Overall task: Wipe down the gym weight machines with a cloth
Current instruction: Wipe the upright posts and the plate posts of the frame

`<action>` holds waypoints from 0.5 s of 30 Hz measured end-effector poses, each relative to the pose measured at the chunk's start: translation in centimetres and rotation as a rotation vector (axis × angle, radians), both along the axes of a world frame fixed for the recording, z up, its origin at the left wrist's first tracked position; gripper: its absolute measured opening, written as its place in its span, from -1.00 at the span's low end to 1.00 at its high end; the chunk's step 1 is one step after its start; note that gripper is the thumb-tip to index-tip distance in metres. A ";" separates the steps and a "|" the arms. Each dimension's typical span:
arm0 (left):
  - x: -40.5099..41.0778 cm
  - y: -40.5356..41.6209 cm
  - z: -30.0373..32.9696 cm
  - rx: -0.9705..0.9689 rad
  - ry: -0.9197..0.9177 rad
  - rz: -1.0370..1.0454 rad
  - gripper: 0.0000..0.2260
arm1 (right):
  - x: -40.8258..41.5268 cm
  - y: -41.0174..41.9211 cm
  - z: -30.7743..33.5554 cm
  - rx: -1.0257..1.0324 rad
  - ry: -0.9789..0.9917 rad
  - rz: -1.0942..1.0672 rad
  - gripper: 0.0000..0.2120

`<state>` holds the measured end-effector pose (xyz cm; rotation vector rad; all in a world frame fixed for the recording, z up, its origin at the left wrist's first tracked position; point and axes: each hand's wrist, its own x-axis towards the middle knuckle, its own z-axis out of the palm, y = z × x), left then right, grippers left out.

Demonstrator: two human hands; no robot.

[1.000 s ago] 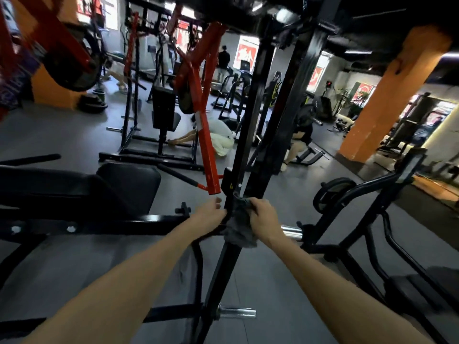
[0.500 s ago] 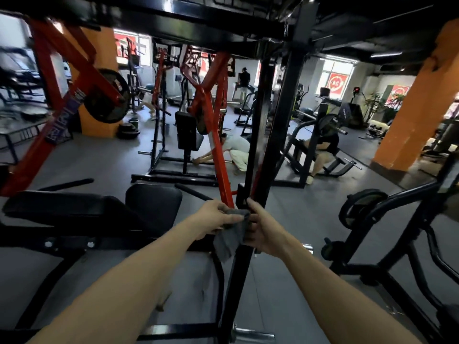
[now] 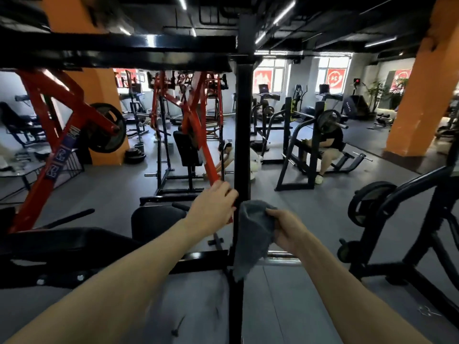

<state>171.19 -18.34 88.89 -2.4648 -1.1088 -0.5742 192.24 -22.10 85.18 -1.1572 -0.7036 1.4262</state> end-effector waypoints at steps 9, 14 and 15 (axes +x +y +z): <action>4.9 0.8 5.6 0.338 1.057 0.203 -0.45 | 1.6 1.6 -1.8 0.079 0.276 -0.158 -0.60; 6.4 1.5 6.2 0.262 1.180 0.322 -0.44 | -4.4 3.5 -4.7 0.101 0.169 -0.179 -0.42; 6.4 1.5 6.4 0.263 1.203 0.328 -0.42 | -4.4 4.2 -7.1 0.067 0.169 -0.176 -0.61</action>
